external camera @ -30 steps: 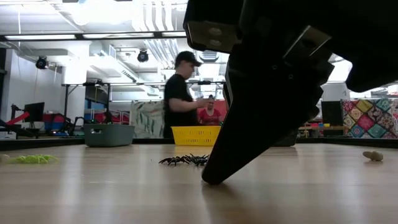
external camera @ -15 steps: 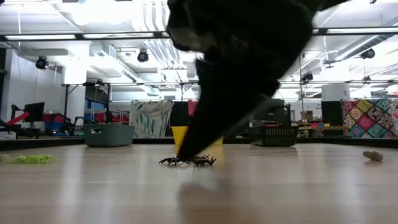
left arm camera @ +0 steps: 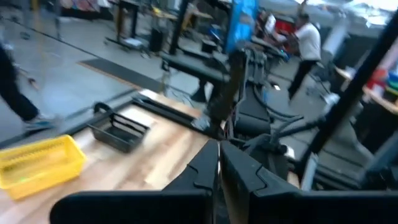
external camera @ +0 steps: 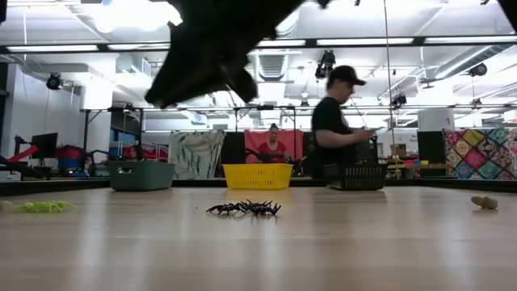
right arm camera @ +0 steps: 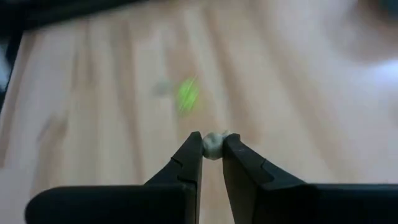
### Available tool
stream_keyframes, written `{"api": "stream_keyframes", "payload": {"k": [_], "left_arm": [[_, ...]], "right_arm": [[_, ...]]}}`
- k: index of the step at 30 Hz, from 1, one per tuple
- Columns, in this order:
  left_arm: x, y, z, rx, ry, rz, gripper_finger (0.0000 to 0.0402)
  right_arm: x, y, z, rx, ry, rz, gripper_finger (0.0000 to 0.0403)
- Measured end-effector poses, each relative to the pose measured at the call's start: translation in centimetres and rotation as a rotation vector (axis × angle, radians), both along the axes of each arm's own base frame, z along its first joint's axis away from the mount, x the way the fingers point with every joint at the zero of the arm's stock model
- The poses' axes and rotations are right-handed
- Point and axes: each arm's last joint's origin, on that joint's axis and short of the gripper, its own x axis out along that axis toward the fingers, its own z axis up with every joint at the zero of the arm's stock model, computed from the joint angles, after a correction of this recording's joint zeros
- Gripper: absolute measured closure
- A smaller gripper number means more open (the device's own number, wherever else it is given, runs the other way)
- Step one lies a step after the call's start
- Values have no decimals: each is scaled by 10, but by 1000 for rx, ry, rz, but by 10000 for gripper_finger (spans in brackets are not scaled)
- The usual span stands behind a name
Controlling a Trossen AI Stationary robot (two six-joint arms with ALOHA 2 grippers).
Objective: Sort Halloween decoration
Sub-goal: Put the gray skull toy into the blue bin
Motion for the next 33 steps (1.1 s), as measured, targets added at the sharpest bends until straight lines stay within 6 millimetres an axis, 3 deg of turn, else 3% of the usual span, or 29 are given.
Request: {"api": "stream_keyframes", "payload": {"k": [8, 19, 27, 33], "left_arm": [[-13, 16, 10, 2, -50, 98, 402], [-16, 21, 12, 2, -78, 212, 402], [-16, 23, 15, -28, -129, 349, 402], [-17, 24, 17, -40, -150, 406, 402]], "right_arm": [[31, -92, 35, -64, -167, -2, 365], [61, -209, 21, -74, -317, -22, 365], [88, -266, 0, -74, -368, -93, 365], [105, -281, -21, -45, -394, -106, 365]]}}
